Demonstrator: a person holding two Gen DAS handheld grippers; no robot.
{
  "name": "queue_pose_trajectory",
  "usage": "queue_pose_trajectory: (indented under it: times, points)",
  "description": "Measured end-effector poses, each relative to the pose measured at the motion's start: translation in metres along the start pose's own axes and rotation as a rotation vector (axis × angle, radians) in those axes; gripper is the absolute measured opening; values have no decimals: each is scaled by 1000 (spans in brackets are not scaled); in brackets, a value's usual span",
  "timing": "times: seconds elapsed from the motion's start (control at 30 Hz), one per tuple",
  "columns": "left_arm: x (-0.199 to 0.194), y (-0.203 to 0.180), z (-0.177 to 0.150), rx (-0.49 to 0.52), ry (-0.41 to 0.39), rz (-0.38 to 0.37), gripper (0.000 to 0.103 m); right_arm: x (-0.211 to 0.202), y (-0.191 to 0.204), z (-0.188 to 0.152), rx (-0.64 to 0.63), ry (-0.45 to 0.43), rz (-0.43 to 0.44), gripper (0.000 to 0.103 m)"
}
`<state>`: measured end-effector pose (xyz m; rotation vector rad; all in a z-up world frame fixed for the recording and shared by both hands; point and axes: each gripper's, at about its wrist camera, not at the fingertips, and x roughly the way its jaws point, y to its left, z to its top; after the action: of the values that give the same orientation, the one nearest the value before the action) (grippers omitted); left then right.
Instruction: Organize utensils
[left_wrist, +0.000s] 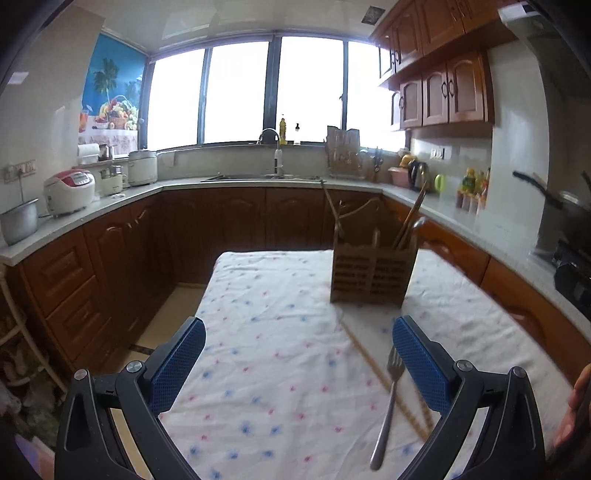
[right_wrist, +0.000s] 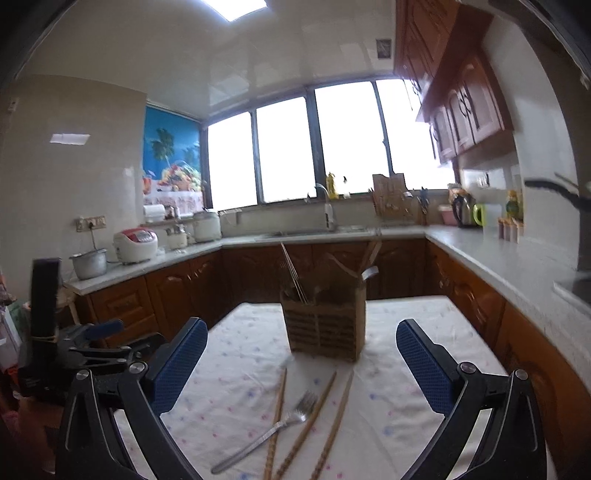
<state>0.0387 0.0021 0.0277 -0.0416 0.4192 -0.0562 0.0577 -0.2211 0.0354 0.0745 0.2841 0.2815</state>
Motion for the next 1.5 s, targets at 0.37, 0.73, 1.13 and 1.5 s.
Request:
queue_pose_trajectory:
  times: [0.37, 0.73, 1.13, 1.5]
  points:
    - [6, 3, -21, -5, 15, 26, 102, 6, -11, -51, 37, 45, -57, 103]
    - [-3, -3, -33, 17, -4, 39, 102, -7, -8, -59, 32, 1, -61, 103]
    - [-13, -5, -35, 27, -17, 52, 102, -13, -9, -61, 41, -10, -51, 103]
    - [-13, -4, -34, 34, -21, 58, 102, -15, -6, -59, 34, -36, -38, 103]
